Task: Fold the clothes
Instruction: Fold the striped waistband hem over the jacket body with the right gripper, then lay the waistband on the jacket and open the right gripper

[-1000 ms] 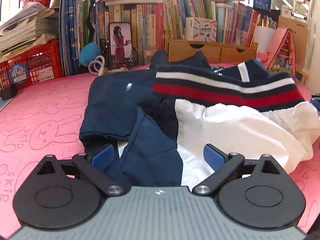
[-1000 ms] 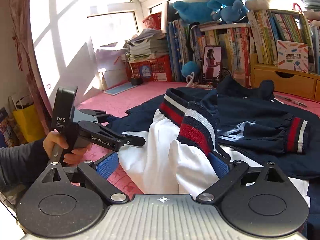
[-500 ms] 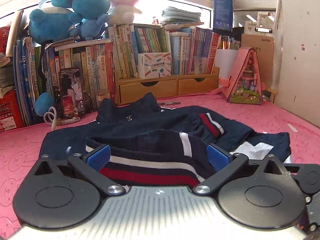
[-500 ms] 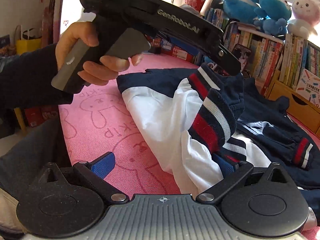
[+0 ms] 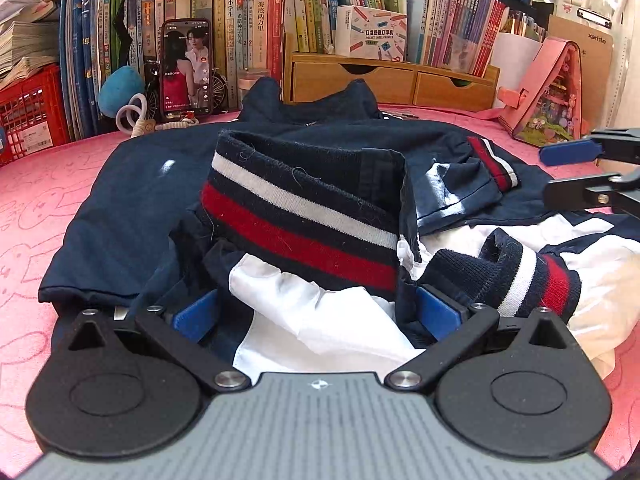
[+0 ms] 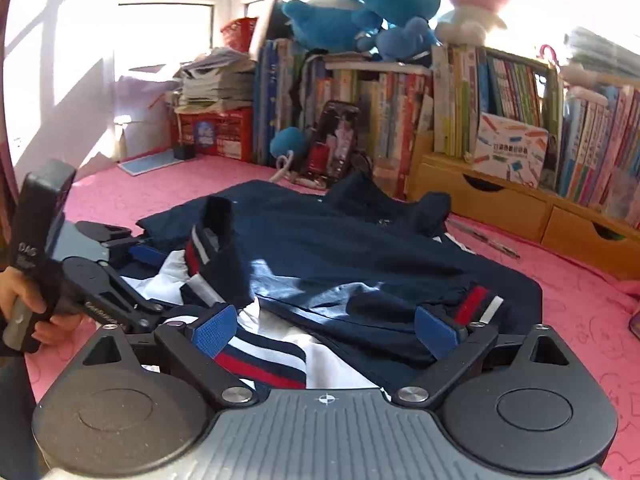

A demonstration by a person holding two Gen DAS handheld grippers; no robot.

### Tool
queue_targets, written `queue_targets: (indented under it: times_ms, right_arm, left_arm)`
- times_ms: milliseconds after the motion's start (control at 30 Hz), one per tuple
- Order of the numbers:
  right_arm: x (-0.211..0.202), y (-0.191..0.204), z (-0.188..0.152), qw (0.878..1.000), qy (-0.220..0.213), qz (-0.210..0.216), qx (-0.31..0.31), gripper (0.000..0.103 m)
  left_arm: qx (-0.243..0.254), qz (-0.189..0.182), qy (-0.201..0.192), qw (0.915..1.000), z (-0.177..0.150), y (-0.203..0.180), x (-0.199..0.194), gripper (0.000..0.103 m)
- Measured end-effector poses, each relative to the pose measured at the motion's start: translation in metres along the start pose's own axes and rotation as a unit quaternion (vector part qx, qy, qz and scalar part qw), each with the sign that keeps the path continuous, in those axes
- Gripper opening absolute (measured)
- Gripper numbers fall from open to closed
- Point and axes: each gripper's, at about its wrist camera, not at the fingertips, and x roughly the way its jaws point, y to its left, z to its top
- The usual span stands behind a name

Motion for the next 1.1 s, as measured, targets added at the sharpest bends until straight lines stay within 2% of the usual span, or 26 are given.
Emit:
queue_targets:
  times_ms: [33, 100, 133, 233, 433, 533, 600, 667, 767, 833, 900, 967, 1100]
  right_arm:
    - [0.014, -0.010, -0.001, 0.999, 0.030, 0.012, 0.023, 0.057]
    - [0.032, -0.013, -0.009, 0.996, 0.073, 0.038, 0.027, 0.055]
    - [0.034, -0.006, -0.015, 0.996, 0.077, 0.043, 0.009, 0.055]
    - [0.033, 0.015, -0.028, 0.996, 0.072, 0.041, -0.039, 0.055]
    - [0.020, 0.008, -0.027, 0.993, 0.083, 0.085, -0.002, 0.054]
    - [0.014, 0.012, -0.027, 0.993, 0.079, 0.082, -0.014, 0.054]
    - [0.012, 0.021, -0.025, 0.995, 0.067, 0.063, -0.049, 0.054]
    - [0.011, 0.034, -0.026, 0.993, 0.046, 0.040, -0.097, 0.059]
    - [0.017, 0.045, -0.028, 0.988, 0.043, 0.033, -0.145, 0.060]
    - [0.024, 0.040, -0.027, 0.989, 0.055, 0.049, -0.129, 0.060]
    - [0.029, 0.026, -0.025, 0.991, 0.069, 0.083, -0.077, 0.057]
    - [0.031, 0.017, -0.025, 0.990, 0.074, 0.107, -0.047, 0.047]
    - [0.029, 0.023, -0.028, 0.990, 0.064, 0.110, -0.063, 0.045]
  left_arm:
    - [-0.001, -0.001, -0.002, 1.0000, 0.000, 0.000, 0.000, 0.103]
    - [-0.001, -0.001, -0.004, 1.0000, -0.001, 0.000, 0.000, 0.103]
    - [-0.001, -0.001, -0.004, 1.0000, 0.000, 0.000, 0.000, 0.103]
    - [-0.001, -0.003, -0.005, 1.0000, 0.000, 0.000, 0.001, 0.103]
    - [-0.002, -0.003, -0.006, 1.0000, -0.001, 0.000, 0.000, 0.103]
    - [-0.004, -0.004, -0.007, 1.0000, -0.001, 0.001, -0.001, 0.103]
    - [-0.004, -0.003, -0.007, 1.0000, -0.001, 0.001, 0.000, 0.103]
    - [-0.004, -0.003, -0.007, 1.0000, -0.001, 0.001, -0.001, 0.103]
    - [-0.005, -0.002, -0.007, 1.0000, -0.001, 0.001, -0.001, 0.103]
    - [-0.006, -0.002, -0.007, 1.0000, -0.001, 0.002, -0.001, 0.103]
    - [-0.007, -0.001, -0.007, 0.9999, -0.001, 0.002, -0.001, 0.103]
    - [-0.008, -0.002, -0.007, 0.9999, -0.001, 0.002, -0.002, 0.103]
    - [-0.010, -0.001, -0.007, 0.9999, -0.002, 0.002, -0.002, 0.103]
